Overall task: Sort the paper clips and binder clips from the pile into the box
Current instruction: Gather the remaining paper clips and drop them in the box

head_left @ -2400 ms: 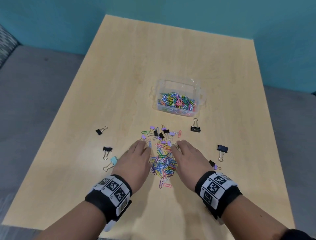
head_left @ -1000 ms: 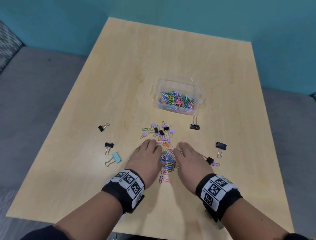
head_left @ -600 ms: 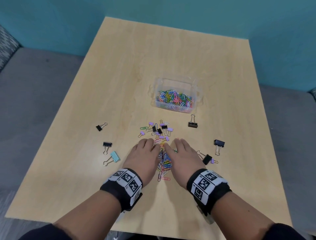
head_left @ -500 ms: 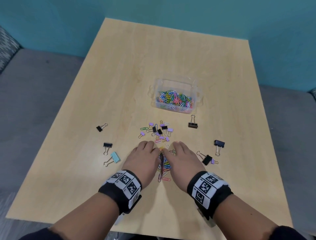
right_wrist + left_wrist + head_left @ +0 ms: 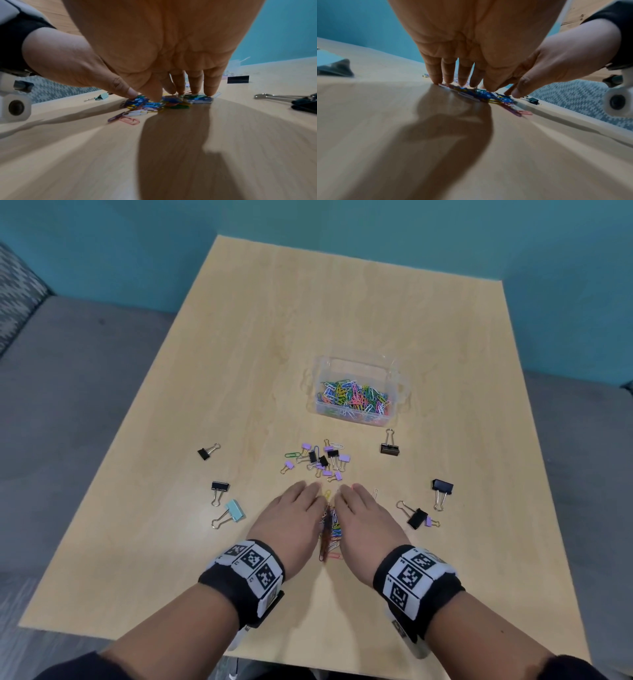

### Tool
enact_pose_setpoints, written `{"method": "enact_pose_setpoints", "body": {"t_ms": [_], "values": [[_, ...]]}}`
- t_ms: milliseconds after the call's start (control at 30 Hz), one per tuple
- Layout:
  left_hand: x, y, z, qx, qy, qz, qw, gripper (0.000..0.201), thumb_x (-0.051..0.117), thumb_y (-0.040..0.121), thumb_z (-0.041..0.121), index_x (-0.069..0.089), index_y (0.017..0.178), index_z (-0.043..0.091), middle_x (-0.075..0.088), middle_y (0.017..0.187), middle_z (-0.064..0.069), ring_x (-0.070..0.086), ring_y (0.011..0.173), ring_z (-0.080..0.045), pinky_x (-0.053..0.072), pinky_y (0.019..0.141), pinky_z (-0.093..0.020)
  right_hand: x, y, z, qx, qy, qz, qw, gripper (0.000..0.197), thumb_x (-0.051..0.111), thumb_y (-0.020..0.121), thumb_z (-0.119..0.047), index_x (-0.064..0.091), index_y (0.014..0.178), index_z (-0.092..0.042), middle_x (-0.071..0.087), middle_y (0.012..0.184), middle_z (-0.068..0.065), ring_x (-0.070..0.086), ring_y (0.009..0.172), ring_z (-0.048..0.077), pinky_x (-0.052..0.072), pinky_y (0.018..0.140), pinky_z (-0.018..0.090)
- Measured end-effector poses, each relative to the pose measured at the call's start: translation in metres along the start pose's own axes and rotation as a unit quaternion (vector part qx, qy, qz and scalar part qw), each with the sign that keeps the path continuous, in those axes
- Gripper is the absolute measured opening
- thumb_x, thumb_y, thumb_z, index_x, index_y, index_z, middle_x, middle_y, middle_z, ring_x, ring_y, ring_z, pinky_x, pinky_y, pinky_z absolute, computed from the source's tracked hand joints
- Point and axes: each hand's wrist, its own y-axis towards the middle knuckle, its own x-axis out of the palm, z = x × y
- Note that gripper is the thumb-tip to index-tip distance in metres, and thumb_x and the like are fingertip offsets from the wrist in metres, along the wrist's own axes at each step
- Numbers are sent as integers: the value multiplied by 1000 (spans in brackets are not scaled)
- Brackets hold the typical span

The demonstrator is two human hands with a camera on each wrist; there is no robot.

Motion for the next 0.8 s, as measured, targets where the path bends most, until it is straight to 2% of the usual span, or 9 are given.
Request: {"method": "enact_pose_setpoints", "body": {"t_ms": [133,267,367,433,567,667,733,800], "values": [[-2,-6,2,19,-20,23,999,44,35,84,31,62,114,12,61,123,-5,56,114,-27,52,90,-36,3,-6,1,-31,23,10,999,64,44,85,-12,25,146,-6,26,151,12,15,142,31,23,115,41],[4,-6,-1,-1,-17,7,1000,51,38,87,35,47,132,11,48,141,-8,44,128,-31,46,99,-42,3,-13,9,30,45,28,998,69,42,83,-6,18,148,-5,13,156,15,4,145,32,14,118,40],[7,-4,5,18,-15,-18,1000,54,29,87,38,50,131,13,50,138,-7,43,130,-30,44,101,-42,11,-17,3,0,49,20,999,70,41,84,-6,16,149,-4,11,157,16,3,146,32,12,119,40],[4,-6,5,18,-31,0,999,48,37,88,35,54,127,13,55,132,-6,48,126,-29,46,99,-40,12,-20,2,-16,62,36,997,67,41,84,-7,21,147,-5,18,155,16,9,145,31,15,118,39],[4,-13,-4,-28,-53,20,998,44,61,85,27,54,125,11,53,133,-9,47,125,-32,48,96,-43,13,-23,9,54,72,52,995,65,43,84,-8,23,146,-4,17,155,16,6,146,32,16,118,39],[5,-16,-2,-19,-45,13,999,45,64,82,29,56,123,12,55,131,-9,49,123,-32,50,93,-43,21,-24,5,-6,75,61,995,63,47,82,-8,32,143,-2,30,150,19,19,143,34,25,115,44],[3,-21,1,-27,-52,19,998,49,67,79,34,57,123,14,56,128,-7,50,120,-30,50,93,-43,21,-29,7,-24,102,85,991,59,48,84,-10,36,141,-6,38,146,14,28,140,31,29,113,38],[0,-27,1,-75,-68,20,995,58,65,77,45,51,127,19,51,132,-5,46,118,-29,48,92,-42,16,-36,13,25,134,105,985,57,49,87,-14,35,142,-12,38,143,8,32,135,27,33,109,32]]}}
